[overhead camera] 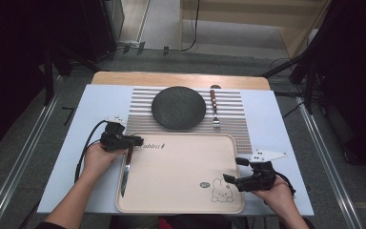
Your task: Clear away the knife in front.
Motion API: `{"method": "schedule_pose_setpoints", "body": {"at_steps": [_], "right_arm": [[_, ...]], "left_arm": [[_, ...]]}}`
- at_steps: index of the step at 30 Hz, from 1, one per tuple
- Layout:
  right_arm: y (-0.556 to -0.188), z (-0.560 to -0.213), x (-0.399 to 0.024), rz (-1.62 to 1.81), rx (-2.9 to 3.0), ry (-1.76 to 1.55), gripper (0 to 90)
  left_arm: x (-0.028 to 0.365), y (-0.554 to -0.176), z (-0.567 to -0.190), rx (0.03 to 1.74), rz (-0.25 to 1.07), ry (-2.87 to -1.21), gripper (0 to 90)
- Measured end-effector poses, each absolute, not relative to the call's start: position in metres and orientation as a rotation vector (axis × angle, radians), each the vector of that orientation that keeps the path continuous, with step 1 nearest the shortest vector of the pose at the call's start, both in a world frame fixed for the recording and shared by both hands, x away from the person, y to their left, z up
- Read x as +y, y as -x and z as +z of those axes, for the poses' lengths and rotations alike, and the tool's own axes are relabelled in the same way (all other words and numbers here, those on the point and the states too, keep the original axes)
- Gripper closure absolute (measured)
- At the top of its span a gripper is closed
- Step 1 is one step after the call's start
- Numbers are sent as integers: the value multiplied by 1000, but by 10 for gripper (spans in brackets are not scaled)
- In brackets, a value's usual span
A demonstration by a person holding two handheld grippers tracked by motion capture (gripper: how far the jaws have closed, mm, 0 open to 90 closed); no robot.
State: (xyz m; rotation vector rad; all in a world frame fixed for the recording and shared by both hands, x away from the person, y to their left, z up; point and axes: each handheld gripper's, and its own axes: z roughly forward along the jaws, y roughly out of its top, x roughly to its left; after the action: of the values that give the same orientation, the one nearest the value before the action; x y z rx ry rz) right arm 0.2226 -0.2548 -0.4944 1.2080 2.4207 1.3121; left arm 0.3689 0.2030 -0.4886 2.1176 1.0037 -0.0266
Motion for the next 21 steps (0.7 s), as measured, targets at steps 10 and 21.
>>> {"method": "schedule_pose_setpoints", "body": {"at_steps": [10, 21], "right_arm": [[-223, -492, -256, 1381, 2382, -1196, 138], [-221, -493, -257, 1412, 2371, -1234, 139]], "left_arm": [[205, -355, -475, 924, -65, -2095, 502], [210, -338, -459, 844, -32, -2030, 478]]}}
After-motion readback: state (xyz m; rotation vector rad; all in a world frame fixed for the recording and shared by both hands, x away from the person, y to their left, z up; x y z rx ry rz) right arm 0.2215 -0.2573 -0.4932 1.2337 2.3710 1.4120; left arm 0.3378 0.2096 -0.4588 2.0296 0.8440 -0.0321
